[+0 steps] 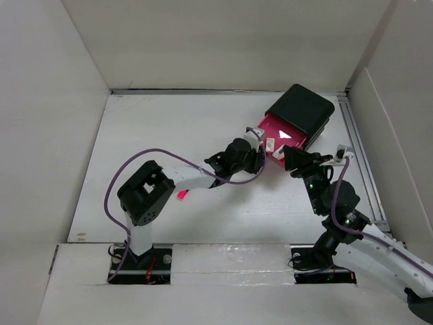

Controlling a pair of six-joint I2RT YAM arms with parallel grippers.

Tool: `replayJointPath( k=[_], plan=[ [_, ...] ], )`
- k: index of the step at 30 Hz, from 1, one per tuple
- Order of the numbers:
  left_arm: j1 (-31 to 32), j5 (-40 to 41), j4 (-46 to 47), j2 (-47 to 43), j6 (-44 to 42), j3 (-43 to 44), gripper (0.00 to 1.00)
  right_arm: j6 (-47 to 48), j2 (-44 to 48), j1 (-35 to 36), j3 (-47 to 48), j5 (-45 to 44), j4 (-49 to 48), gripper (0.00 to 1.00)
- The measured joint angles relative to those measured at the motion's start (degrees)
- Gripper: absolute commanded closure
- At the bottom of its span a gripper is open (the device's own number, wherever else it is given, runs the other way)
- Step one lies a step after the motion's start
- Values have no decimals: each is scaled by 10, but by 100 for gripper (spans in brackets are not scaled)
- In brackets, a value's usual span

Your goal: Organize the desk

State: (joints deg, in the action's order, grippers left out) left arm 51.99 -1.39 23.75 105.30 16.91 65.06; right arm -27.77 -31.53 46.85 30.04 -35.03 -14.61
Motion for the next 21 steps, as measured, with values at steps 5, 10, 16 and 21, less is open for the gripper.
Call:
replayJointPath(
  k=[5,10,16,21],
  plan=[
    [-1,-16,-1,3,0,9,90,1,-1,0,0,3,0,55],
    [-1,-17,3,3,0,29,91,1,-1,0,0,4,0,55],
    [0,-19,9,9,-1,54,92,1,0,0,0,3,0,55],
    [3,-24,13,25,-1,76,92,2,0,0,0,3,0,55]
  ],
)
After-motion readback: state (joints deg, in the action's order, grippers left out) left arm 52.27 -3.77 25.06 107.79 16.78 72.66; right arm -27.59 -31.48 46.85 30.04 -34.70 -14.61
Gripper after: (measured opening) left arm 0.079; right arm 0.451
